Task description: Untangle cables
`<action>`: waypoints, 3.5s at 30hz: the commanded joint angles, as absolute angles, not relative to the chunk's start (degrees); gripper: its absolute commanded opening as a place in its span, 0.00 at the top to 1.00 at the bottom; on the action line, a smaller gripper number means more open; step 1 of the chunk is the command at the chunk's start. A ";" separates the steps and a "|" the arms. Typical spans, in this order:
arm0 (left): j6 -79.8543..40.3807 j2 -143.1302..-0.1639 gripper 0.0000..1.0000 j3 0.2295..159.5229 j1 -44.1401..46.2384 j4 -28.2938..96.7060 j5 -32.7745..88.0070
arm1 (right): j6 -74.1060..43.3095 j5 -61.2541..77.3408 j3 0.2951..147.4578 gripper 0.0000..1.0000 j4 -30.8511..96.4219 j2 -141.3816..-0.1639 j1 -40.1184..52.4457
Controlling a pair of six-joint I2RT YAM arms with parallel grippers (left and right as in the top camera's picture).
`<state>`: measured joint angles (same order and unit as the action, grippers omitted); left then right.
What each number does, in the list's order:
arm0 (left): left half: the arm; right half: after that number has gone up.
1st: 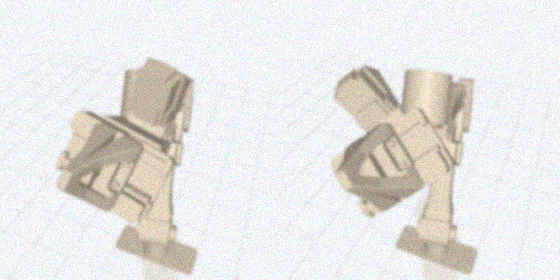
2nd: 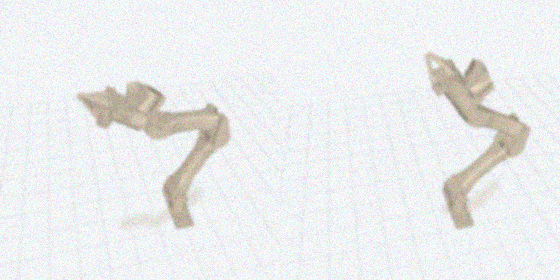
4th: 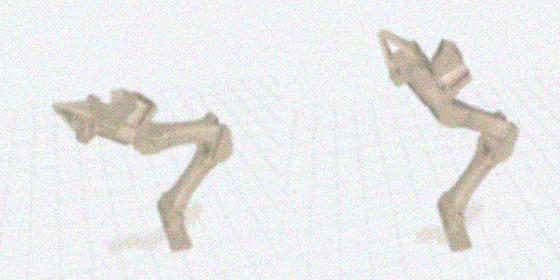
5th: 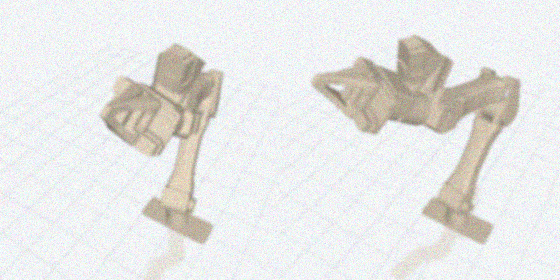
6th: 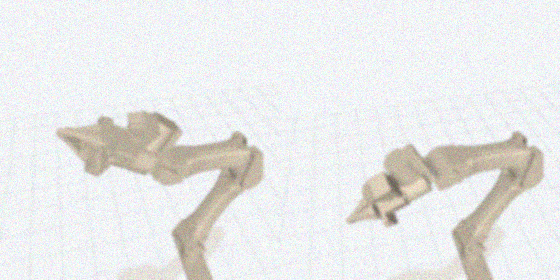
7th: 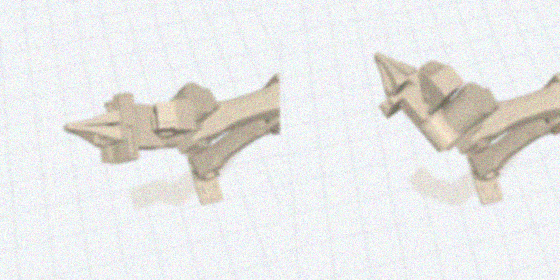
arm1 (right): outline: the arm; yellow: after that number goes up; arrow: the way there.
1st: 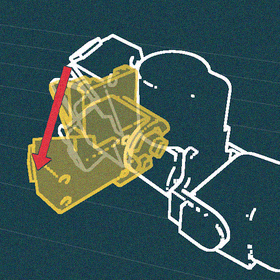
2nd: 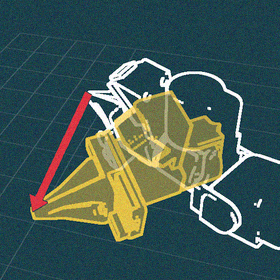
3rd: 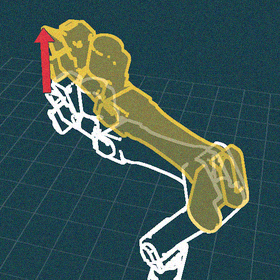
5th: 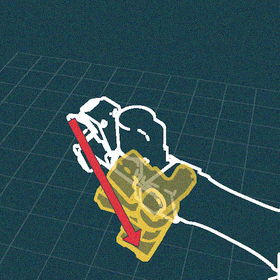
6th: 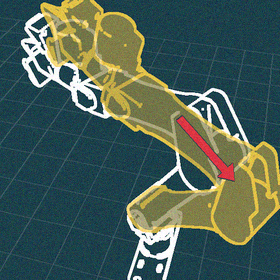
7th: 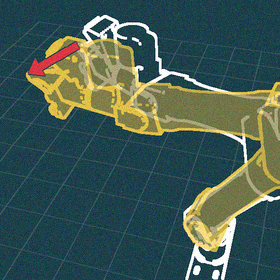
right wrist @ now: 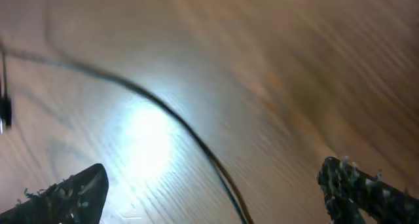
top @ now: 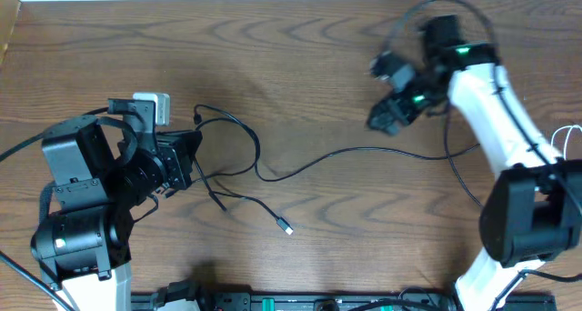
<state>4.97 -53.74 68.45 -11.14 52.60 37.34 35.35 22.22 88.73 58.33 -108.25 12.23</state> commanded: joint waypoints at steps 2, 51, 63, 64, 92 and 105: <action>6.00 -53.58 0.93 68.42 -10.94 52.23 37.43 | 45.52 19.09 88.90 0.01 58.70 -106.28 20.53; 4.67 -53.58 0.93 68.49 -10.94 49.28 15.57 | 25.76 17.06 71.37 0.09 7.99 -108.99 51.86; 4.67 -53.56 0.92 68.49 -10.94 49.65 15.59 | 18.98 17.06 71.35 0.83 2.72 -113.01 51.86; 4.67 -53.54 0.93 68.49 -10.94 49.67 15.59 | 18.83 17.02 71.35 0.88 2.61 -113.19 51.86; 4.69 -53.47 0.93 68.49 -10.94 49.91 15.57 | 9.67 -34.06 71.37 0.99 25.12 -82.83 4.54; 4.67 -53.47 0.93 68.49 -10.94 51.13 15.57 | -0.82 11.03 71.37 0.99 25.21 -79.96 -31.53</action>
